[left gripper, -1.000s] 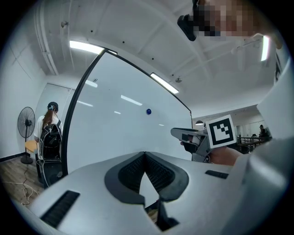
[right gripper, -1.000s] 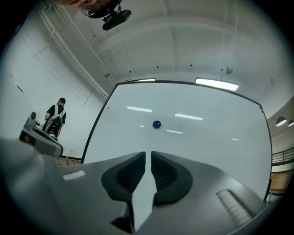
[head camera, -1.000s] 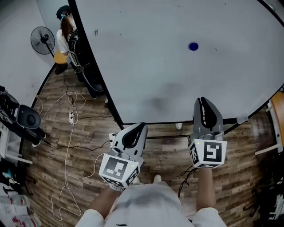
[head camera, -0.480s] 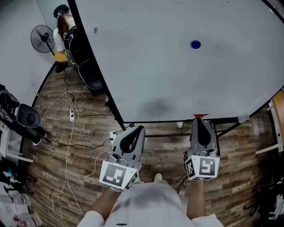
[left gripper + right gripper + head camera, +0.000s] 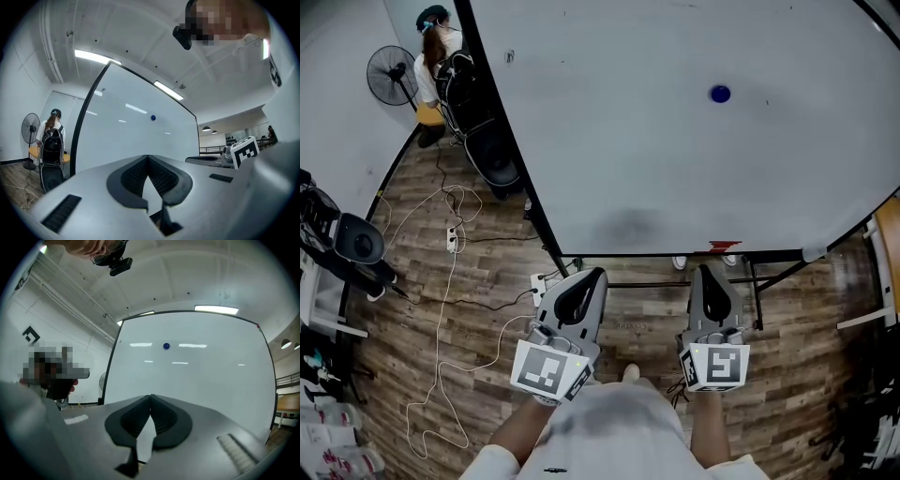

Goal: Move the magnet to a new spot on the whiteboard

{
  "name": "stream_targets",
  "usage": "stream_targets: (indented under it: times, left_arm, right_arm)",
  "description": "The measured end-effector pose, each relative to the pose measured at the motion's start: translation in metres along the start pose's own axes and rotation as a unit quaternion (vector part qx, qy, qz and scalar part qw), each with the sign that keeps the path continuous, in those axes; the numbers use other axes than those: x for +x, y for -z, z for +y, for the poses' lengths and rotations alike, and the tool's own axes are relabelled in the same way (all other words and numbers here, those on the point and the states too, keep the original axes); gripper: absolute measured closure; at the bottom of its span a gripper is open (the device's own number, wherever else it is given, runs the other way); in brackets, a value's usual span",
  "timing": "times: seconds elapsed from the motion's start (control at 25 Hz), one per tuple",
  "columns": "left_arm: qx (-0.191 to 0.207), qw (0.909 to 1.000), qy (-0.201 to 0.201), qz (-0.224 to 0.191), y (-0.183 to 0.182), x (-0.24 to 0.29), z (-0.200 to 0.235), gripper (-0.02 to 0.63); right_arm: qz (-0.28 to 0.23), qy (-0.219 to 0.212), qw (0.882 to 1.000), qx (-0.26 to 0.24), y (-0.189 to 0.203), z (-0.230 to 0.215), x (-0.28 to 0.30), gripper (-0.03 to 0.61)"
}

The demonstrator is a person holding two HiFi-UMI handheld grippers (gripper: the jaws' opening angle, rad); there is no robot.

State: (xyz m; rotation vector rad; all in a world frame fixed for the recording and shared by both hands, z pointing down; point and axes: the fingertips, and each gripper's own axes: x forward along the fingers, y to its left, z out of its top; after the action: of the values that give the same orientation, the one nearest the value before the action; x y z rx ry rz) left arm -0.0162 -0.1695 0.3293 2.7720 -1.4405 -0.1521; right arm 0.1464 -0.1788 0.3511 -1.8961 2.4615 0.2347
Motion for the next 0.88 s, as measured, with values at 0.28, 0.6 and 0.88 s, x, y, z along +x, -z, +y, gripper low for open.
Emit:
stream_targets:
  times: [0.28, 0.6, 0.88]
  left_arm:
    - [-0.001, 1.0, 0.001, 0.0, 0.0, -0.001, 0.001, 0.607]
    - [-0.004, 1.0, -0.001, 0.007, 0.006, -0.003, 0.002, 0.607]
    - [-0.004, 1.0, -0.002, 0.005, 0.005, -0.006, 0.002, 0.607]
  right_arm:
    - [0.002, -0.005, 1.0, -0.005, -0.001, 0.003, 0.001, 0.571]
    - [0.001, -0.005, 1.0, -0.003, -0.005, 0.0, -0.001, 0.572]
    - [-0.011, -0.003, 1.0, -0.001, -0.016, -0.002, -0.003, 0.571]
